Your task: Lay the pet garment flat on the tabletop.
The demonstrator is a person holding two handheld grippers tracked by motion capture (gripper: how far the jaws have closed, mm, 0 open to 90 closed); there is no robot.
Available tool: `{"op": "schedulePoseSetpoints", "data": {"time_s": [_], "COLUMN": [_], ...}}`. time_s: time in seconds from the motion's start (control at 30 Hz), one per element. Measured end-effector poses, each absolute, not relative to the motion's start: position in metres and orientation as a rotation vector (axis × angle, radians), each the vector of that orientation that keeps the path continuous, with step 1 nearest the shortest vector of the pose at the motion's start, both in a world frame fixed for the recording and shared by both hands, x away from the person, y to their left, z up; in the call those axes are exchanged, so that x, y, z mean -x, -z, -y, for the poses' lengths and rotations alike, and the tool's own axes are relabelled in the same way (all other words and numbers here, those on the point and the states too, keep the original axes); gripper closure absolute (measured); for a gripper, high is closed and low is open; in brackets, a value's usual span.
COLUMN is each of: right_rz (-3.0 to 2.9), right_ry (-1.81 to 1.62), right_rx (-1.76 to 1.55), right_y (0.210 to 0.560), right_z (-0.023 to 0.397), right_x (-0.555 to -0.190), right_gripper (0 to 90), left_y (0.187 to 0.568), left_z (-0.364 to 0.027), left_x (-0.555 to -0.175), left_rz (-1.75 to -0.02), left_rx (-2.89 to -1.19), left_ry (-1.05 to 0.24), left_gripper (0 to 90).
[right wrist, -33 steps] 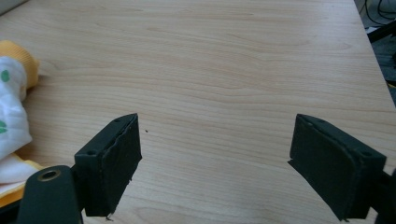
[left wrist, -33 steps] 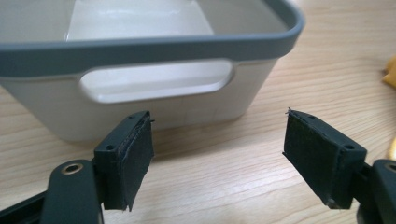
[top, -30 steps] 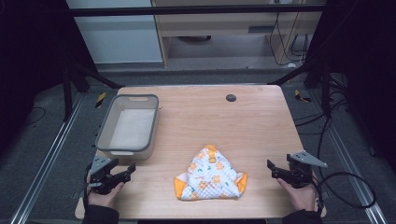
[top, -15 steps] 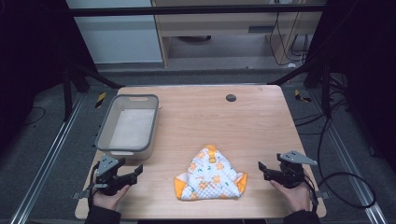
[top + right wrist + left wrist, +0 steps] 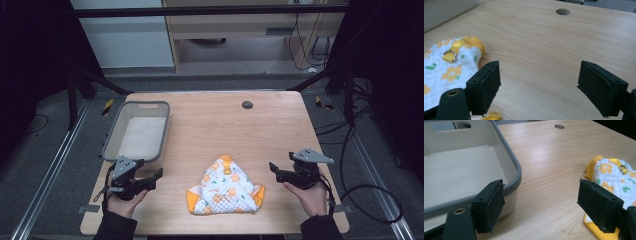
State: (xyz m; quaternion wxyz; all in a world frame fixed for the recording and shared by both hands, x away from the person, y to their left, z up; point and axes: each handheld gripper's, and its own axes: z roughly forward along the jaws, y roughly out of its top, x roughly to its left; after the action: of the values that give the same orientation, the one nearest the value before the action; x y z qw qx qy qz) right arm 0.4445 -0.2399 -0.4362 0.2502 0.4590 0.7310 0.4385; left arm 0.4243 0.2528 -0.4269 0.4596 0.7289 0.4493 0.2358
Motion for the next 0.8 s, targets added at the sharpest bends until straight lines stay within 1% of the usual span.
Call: {"op": "schedulePoseSetpoints", "data": {"time_s": [0.1, 0.37, 0.5, 0.8], "right_rz": [-1.991, -2.008, -2.044, -2.108], "right_ry": [-1.205, -1.238, -1.225, -1.234], "right_rx": [-1.241, -1.218, -1.194, -1.179], "right_y": [0.431, 0.425, 0.429, 0.44], "right_z": [0.235, 0.222, 0.212, 0.202], "right_x": [-0.449, -0.46, -0.464, -0.465], "right_gripper": [18.8, 21.2, 24.5, 31.5], "left_y": [0.421, 0.42, 0.425, 0.438], "left_z": [-0.244, -0.218, -0.2, -0.173], "left_x": [-0.432, -0.442, -0.449, -0.458], "left_rz": [-1.087, -1.041, -1.017, -0.986], "left_rx": [-1.796, -1.835, -1.872, -1.95], "left_ry": [-0.564, -0.542, -0.516, -0.474], "left_gripper": [21.7, 24.7, 25.5, 29.6]}}
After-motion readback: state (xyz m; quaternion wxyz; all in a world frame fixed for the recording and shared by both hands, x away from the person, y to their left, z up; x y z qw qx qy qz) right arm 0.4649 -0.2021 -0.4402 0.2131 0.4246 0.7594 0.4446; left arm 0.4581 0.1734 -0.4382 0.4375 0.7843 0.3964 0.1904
